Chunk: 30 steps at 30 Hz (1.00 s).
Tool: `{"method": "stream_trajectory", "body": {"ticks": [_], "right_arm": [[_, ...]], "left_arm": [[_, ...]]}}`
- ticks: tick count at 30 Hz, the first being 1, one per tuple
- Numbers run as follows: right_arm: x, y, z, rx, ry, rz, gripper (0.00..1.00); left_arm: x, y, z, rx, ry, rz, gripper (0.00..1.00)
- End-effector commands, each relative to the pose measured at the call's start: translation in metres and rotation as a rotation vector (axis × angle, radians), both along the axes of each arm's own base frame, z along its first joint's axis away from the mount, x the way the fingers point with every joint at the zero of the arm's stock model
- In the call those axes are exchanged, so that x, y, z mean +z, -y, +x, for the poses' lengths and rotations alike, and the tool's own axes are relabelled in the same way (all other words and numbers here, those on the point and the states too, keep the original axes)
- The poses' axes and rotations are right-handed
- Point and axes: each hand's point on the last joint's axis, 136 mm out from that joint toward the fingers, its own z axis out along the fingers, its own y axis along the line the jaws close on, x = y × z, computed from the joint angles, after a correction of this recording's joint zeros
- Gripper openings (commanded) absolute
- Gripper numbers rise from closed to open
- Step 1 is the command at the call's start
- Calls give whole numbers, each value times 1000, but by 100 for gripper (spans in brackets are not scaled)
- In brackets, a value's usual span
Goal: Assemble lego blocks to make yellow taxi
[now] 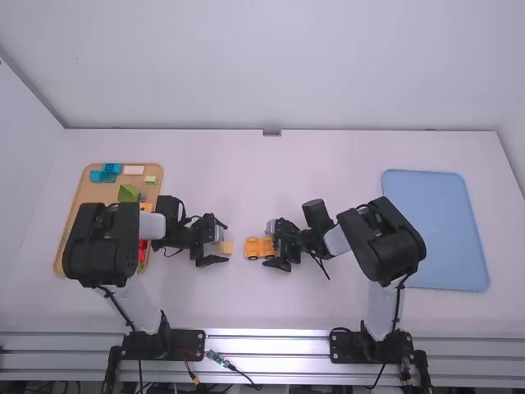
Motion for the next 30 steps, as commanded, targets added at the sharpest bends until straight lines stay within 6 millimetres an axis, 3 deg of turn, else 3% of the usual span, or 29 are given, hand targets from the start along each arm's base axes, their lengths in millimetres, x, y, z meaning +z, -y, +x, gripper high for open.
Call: {"method": "stream_trajectory", "body": {"ticks": [1, 6, 7, 8, 14, 30], "right_arm": [[1, -2, 2, 6, -6, 13, 100], [1, -2, 2, 7, -6, 14, 99], [1, -2, 2, 6, -6, 14, 100], [1, -2, 2, 5, -9, 13, 100], [1, -2, 2, 5, -8, 13, 100], [0, -2, 1, 5, -11, 12, 99]], "left_arm": [[-6, 3, -3, -17, -16, -17, 95], [-11, 3, -6, -17, -38, -20, 92], [-11, 3, -6, -17, -40, -19, 86], [-11, 2, -6, -15, -39, -19, 75], [-11, 3, -8, -17, -48, -20, 63], [-6, 4, -8, -13, -51, -53, 59]]}}
